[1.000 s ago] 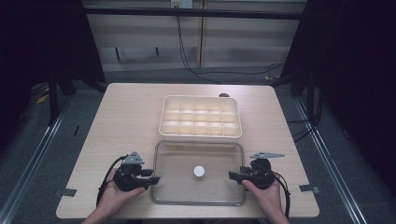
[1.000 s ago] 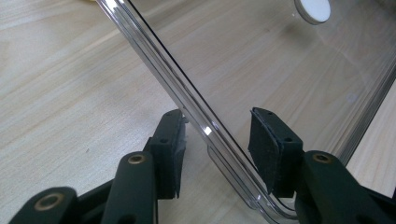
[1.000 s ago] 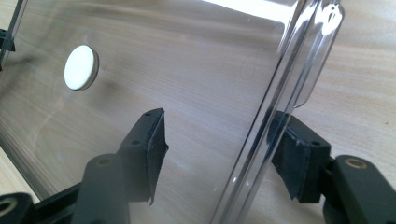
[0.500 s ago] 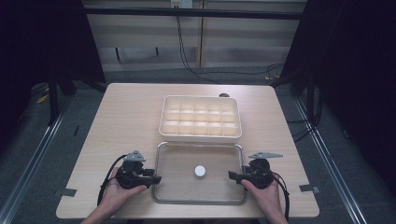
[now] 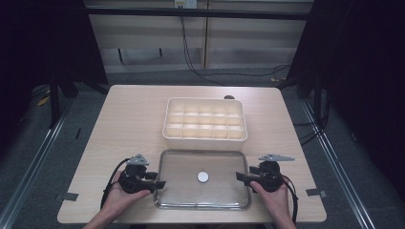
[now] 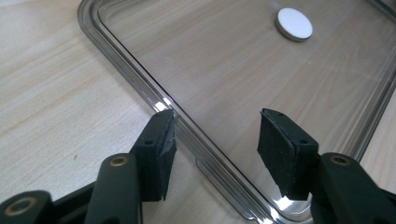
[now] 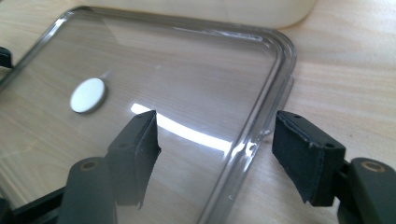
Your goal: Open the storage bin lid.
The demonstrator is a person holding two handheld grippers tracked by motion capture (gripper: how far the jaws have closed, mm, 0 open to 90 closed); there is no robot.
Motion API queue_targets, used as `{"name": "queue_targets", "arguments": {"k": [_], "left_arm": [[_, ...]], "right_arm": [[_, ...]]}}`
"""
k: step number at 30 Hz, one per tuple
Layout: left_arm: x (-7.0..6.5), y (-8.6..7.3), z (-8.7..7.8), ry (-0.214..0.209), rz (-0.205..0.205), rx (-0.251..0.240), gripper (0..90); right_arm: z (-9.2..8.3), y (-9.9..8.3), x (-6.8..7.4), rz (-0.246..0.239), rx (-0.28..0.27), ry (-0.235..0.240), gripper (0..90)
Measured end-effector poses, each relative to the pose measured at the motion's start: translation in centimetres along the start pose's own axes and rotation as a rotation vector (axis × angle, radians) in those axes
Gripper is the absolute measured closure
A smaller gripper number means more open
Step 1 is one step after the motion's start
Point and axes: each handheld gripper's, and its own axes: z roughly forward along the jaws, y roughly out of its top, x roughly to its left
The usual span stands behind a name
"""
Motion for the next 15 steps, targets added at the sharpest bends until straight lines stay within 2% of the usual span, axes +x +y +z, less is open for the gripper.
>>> {"name": "queue_targets", "arguments": {"k": [5, 9, 10, 11, 13, 15], "left_arm": [[-0.1, 0.1, -0.8, 0.011, 0.006, -0.041, 39.7], [-0.2, 0.1, -1.9, 0.021, 0.004, -0.099, 36.1], [-0.3, 0.1, -2.2, 0.025, 0.004, -0.114, 35.7], [-0.3, 0.0, -2.5, 0.034, 0.006, -0.128, 35.0], [-0.2, -0.2, -3.0, 0.054, 0.012, -0.142, 34.6], [-0.2, -0.4, -3.5, 0.078, 0.001, -0.172, 32.8]], "right_arm": [[-0.9, 0.2, 0.4, -0.029, -0.048, 0.013, 31.6], [-2.6, 0.3, 1.0, -0.092, -0.125, 0.004, 33.6], [-2.9, 0.3, 1.0, -0.092, -0.133, 0.006, 33.4], [-3.8, 0.2, 1.1, -0.098, -0.164, 0.011, 32.4], [-4.0, 0.2, 1.1, -0.099, -0.172, 0.013, 31.9], [-4.8, 0.1, 1.1, -0.101, -0.199, 0.014, 31.8]]}}
